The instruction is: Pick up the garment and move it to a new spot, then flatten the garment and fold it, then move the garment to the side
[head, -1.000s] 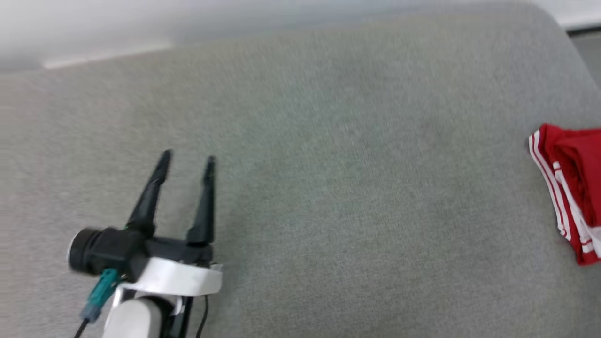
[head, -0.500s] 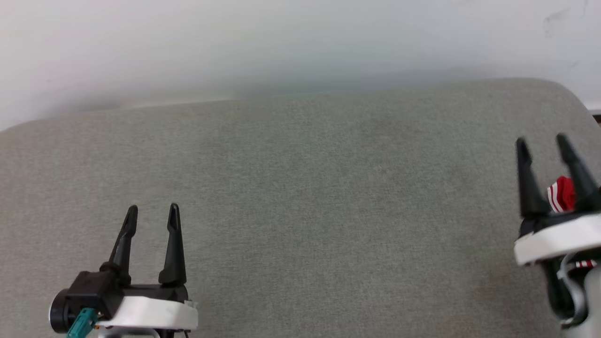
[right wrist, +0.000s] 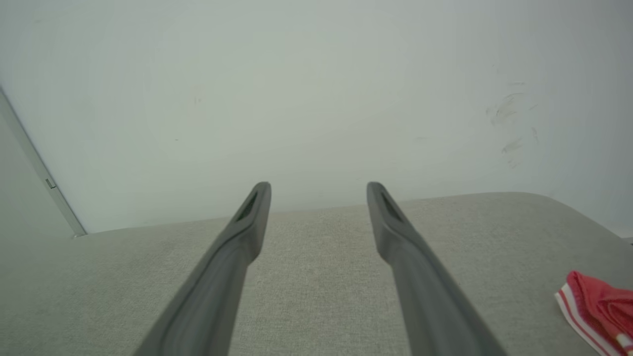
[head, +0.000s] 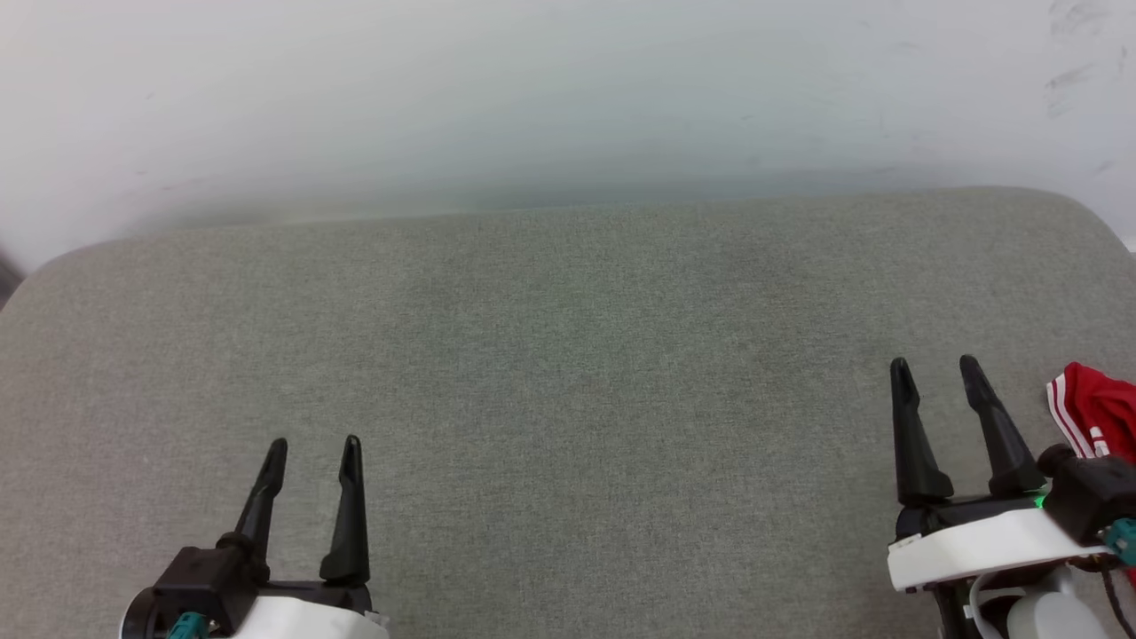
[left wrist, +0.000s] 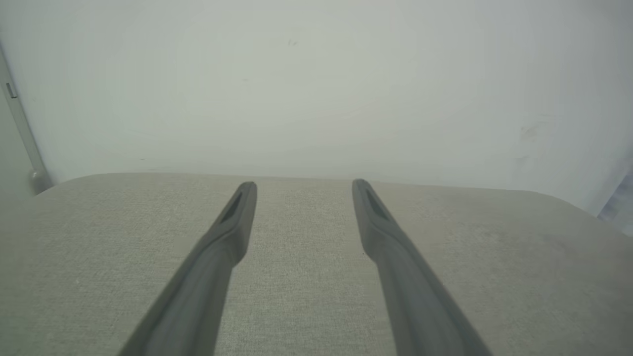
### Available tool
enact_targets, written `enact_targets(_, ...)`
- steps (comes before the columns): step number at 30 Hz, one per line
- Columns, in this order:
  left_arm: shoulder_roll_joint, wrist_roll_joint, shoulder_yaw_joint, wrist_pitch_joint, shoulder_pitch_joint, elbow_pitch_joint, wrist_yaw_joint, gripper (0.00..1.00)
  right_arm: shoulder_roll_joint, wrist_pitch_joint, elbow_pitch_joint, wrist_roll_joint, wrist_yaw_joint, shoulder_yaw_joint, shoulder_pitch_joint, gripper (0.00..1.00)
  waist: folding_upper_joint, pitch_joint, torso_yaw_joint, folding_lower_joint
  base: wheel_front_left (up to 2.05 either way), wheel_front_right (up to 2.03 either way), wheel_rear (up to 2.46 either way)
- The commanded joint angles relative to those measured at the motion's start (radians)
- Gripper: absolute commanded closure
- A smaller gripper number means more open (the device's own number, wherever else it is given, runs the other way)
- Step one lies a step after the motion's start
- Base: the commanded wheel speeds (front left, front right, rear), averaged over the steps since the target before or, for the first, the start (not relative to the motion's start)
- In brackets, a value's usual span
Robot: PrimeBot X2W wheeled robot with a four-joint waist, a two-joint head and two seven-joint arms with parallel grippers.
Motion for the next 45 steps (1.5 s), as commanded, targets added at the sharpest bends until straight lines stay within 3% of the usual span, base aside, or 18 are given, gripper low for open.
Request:
enact_targets(1, -0.003, -0.004, -0.009, -0.002, 0.013, 0.002, -0.004, 0.00, 0.013, -0.008, 0.005, -0.012, 0.000, 0.006, 0.019, 0.00, 0.0000, -0.002, -0.001, 0.0001, 0.00, 0.00, 0.00)
enact_targets(28, -0.005, -0.003, -0.002, -0.002, 0.031, -0.043, 0.002, 0.00, 0.036, -0.020, 0.020, -0.010, 0.000, 0.027, 0.024, 0.00, 0.0000, -0.012, -0.015, 0.0001, 0.00, 0.00, 0.00)
enact_targets(29, -0.003, -0.003, -0.003, 0.000, 0.019, -0.035, 0.001, 1.00, 0.030, -0.016, 0.025, -0.012, 0.000, 0.027, 0.014, 1.00, 0.0000, -0.012, -0.015, 0.0001, 0.00, 0.00, 0.00)
enact_targets(32, -0.004, -0.012, -0.006, 0.004, 0.024, -0.009, 0.001, 1.00, 0.030, -0.015, 0.049, -0.005, 0.000, 0.030, 0.023, 1.00, 0.0000, -0.012, -0.015, 0.0001, 0.00, 0.00, 0.00)
enact_targets(45, 0.009, -0.272, -0.006, 0.056, -0.014, 0.038, 0.000, 1.00, 0.023, 0.041, 0.066, 0.242, 0.000, 0.013, 0.011, 1.00, 0.0000, -0.014, -0.012, 0.0001, 0.00, 0.00, 0.00)
